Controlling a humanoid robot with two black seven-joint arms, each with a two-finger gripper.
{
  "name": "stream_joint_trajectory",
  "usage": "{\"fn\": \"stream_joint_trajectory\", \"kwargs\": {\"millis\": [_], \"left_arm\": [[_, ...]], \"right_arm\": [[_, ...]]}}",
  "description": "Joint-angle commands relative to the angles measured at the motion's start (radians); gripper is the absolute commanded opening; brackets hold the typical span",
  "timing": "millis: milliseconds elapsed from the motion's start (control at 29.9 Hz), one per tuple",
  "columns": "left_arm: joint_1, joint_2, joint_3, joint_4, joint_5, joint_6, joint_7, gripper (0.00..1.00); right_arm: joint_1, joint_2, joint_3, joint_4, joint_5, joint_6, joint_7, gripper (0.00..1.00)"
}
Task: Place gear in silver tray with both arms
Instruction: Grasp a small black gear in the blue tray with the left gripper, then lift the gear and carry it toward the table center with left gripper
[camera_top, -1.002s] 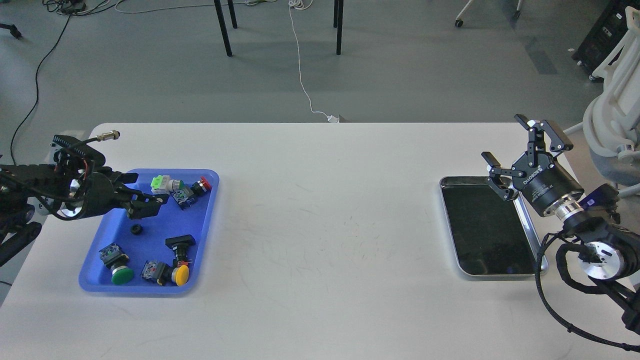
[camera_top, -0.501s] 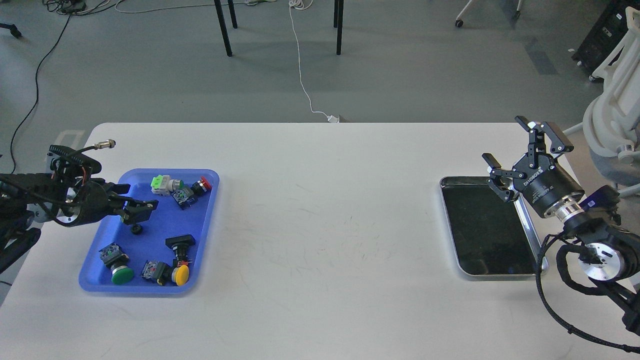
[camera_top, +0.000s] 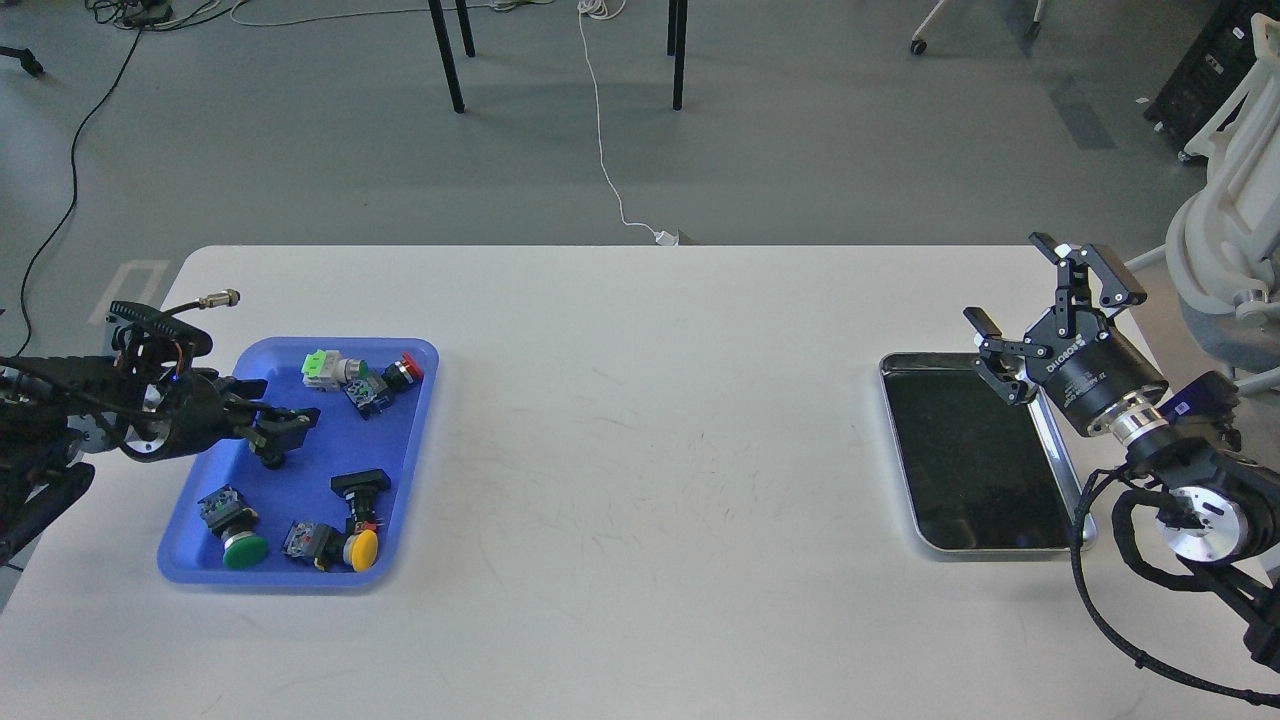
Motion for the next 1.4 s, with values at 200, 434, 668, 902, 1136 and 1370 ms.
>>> {"fn": "stream_joint_trajectory", "kwargs": {"millis": [200, 434, 668, 902, 1136, 1370], "left_arm": [[0.011, -0.004, 0.002, 0.026, -0.002, 0.000, 0.000, 0.63], [0.030, -0.005, 0.002, 0.030, -0.002, 0.001, 0.000, 0.48], [0.030, -0.005, 0.014, 0.030, 0.001, 0.006, 0.000, 0.17], [0.014, -0.001, 0.013, 0.014, 0.000, 0.011, 0.000, 0.11], [-0.062, 0.018, 0.013, -0.052, 0.001, 0.000, 0.000, 0.12], [-0.188, 0.102, 0.011, -0.300, 0.004, -0.069, 0.000, 0.12]], "right_arm": [[-0.002, -0.001, 0.000, 0.000, 0.000, 0.000, 0.000, 0.99], [-0.006, 0.004, 0.000, -0.001, 0.000, 0.000, 0.000, 0.99], [-0.006, 0.006, 0.000, -0.001, 0.000, 0.000, 0.000, 0.99], [-0.006, 0.004, 0.000, -0.001, 0.000, 0.000, 0.000, 0.99], [-0.006, 0.006, 0.001, -0.001, 0.000, 0.000, 0.000, 0.99], [-0.006, 0.006, 0.001, -0.003, 0.000, 0.000, 0.000, 0.99]]}}
